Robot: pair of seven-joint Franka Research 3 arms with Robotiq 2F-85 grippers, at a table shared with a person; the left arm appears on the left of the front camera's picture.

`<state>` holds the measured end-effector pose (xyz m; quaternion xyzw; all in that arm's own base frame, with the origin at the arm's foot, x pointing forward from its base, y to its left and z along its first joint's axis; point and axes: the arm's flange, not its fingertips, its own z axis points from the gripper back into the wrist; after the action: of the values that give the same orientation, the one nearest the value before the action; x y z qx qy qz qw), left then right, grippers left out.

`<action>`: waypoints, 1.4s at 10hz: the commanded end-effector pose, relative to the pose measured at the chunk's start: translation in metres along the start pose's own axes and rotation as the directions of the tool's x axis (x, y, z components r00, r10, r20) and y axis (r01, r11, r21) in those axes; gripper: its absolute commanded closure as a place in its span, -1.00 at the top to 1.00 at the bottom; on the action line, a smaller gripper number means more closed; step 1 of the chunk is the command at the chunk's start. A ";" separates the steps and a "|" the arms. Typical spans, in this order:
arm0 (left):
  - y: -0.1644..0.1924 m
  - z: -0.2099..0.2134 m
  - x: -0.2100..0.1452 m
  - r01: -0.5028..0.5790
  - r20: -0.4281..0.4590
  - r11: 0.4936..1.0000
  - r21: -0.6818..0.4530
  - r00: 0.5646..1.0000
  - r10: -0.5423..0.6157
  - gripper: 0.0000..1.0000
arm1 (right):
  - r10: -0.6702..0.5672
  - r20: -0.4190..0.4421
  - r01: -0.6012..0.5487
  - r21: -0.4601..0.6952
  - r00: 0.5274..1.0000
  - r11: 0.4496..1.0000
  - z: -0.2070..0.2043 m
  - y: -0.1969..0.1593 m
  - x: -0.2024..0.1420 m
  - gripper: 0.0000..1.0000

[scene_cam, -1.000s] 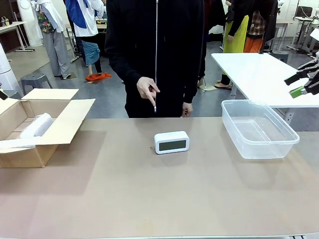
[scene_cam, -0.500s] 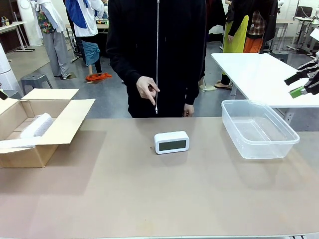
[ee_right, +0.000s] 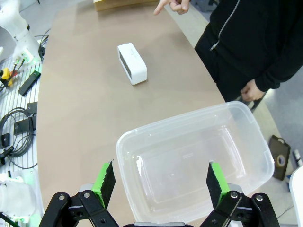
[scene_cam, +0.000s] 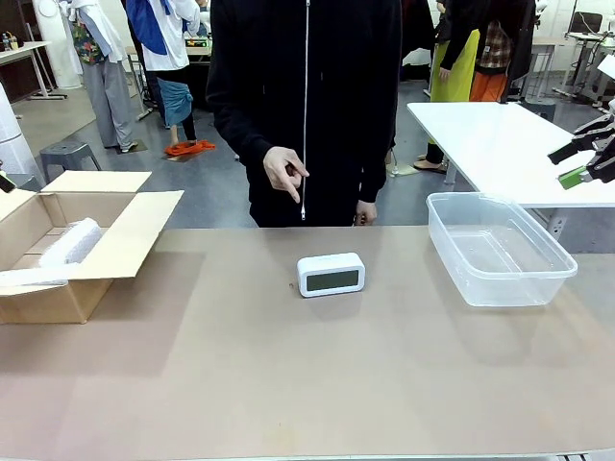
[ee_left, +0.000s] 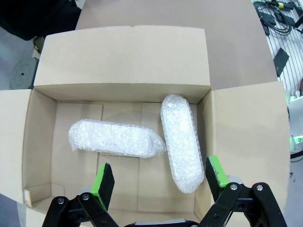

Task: Separate and place wrapped and unwrapped clocks.
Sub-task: Pick up the Digital clock indicated by the person.

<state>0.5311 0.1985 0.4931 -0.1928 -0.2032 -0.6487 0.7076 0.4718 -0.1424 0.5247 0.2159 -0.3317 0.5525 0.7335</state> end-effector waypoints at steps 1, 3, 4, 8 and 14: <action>-0.001 0.001 -0.001 0.000 -0.009 1.000 -0.003 1.000 0.000 1.00 | 0.004 0.010 -0.004 0.003 1.000 1.000 -0.001 0.000 0.000 1.00; -0.001 0.001 -0.001 0.000 -0.009 1.000 -0.003 1.000 0.000 1.00 | 0.004 0.010 -0.004 0.003 1.000 1.000 -0.001 0.000 0.000 1.00; -0.001 0.001 -0.001 0.000 -0.009 1.000 -0.003 1.000 0.000 1.00 | 0.004 0.010 -0.004 0.003 1.000 1.000 -0.001 0.000 0.000 1.00; -0.001 0.001 -0.001 0.000 -0.009 1.000 -0.003 1.000 0.000 1.00 | 0.018 -0.024 -0.018 0.022 1.000 1.000 -0.002 0.002 0.005 1.00; -0.001 0.001 -0.001 0.000 -0.009 1.000 -0.003 1.000 0.000 1.00 | 0.161 -0.276 -0.133 0.117 0.947 0.984 -0.067 0.018 0.075 1.00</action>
<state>0.5312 0.1981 0.4928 -0.1931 -0.2031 -0.6489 0.7074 0.4846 -0.0533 0.5355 0.1624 -0.2369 0.6441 0.7089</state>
